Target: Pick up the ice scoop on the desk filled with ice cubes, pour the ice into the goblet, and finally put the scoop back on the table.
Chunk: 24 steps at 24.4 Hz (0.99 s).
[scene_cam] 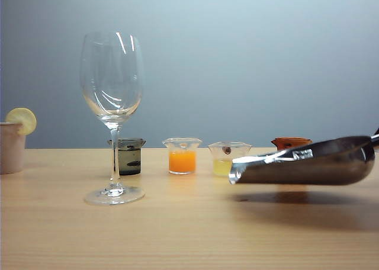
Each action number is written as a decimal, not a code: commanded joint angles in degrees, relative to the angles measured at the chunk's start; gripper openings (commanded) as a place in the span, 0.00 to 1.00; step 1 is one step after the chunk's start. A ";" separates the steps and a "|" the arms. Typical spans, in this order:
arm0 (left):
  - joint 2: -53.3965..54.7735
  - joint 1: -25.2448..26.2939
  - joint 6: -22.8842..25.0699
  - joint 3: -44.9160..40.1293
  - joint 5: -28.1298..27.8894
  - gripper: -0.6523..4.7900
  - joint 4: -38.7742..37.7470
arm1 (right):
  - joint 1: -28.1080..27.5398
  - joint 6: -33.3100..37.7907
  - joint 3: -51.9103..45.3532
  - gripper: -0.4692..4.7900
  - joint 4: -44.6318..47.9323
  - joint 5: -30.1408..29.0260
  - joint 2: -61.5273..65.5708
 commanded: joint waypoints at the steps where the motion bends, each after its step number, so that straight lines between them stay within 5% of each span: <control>1: -0.04 -0.02 0.22 0.20 -0.11 0.11 0.39 | 0.02 3.34 0.22 0.08 4.72 -1.14 -0.28; 14: -0.04 0.00 0.22 0.22 -0.11 0.11 0.87 | 0.94 14.53 4.22 0.08 12.44 -2.43 -0.35; 24: -0.13 0.07 0.17 0.22 -0.11 0.11 0.90 | 5.40 12.90 17.29 0.08 -3.02 -2.89 -0.35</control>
